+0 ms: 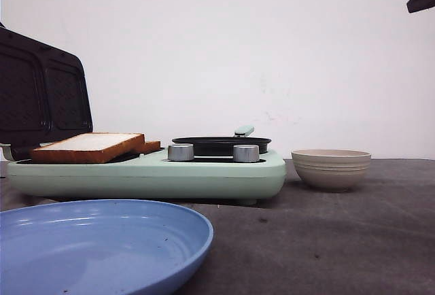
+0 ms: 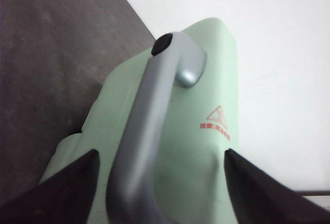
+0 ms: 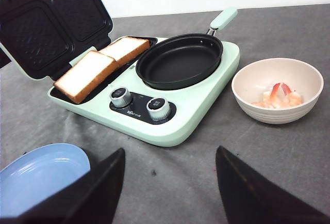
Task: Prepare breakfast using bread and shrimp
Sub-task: 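Grasp the lid handle with the left gripper and lower the lid closed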
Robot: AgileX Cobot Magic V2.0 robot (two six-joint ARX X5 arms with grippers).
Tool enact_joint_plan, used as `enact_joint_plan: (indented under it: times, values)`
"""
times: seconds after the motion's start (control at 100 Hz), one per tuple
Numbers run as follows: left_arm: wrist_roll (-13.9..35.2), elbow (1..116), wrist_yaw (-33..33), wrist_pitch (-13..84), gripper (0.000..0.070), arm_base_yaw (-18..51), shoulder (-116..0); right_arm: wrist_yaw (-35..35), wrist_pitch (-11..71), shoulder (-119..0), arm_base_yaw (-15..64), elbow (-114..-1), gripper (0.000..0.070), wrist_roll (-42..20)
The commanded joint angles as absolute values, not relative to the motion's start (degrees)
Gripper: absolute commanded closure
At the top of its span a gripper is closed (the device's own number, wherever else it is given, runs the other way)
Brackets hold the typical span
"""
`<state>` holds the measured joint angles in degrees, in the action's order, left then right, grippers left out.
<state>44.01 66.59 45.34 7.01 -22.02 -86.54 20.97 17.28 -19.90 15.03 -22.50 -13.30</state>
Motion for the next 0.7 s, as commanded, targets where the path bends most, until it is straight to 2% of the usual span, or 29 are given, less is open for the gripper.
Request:
enact_joint_plan:
  times: [0.0, 0.06, 0.18, 0.27, 0.35, 0.41, 0.48, 0.69]
  values:
    - [44.27, 67.79, 45.15, 6.22, 0.0403, -22.09, -87.7, 20.93, 16.75, -20.08, 15.22, -22.55, 0.0365, -12.93]
    - [44.25, 67.79, 44.93, 6.17, 0.0413, -22.09, -87.7, 20.91, 16.73, -20.08, 15.22, -22.55, 0.0365, -12.91]
    - [44.1, 67.79, 44.56, 6.04, 0.0522, -22.09, -87.7, 20.86, 16.75, -20.08, 15.22, -22.55, 0.0365, -12.88]
    - [44.07, 67.79, 44.56, 6.07, 0.053, -22.09, -87.7, 20.86, 16.73, -20.08, 15.22, -22.55, 0.0365, -12.88]
    - [43.92, 67.79, 44.58, 6.07, 0.0594, -22.09, -87.7, 20.86, 16.73, -20.08, 15.22, -22.55, 0.0365, -12.88]
    - [43.79, 67.79, 44.58, 6.07, 0.0613, -22.09, -87.7, 20.75, 16.75, -20.08, 15.22, -22.55, 0.0365, -12.88]
    - [43.42, 67.79, 44.58, 6.09, 0.0697, -22.09, -87.7, 20.75, 16.73, -20.08, 15.22, -22.55, 0.0365, -12.88]
    - [42.06, 67.79, 44.53, 6.15, 0.0696, -21.61, -87.7, 20.75, 16.75, -20.08, 15.22, -22.55, 0.0365, -12.88]
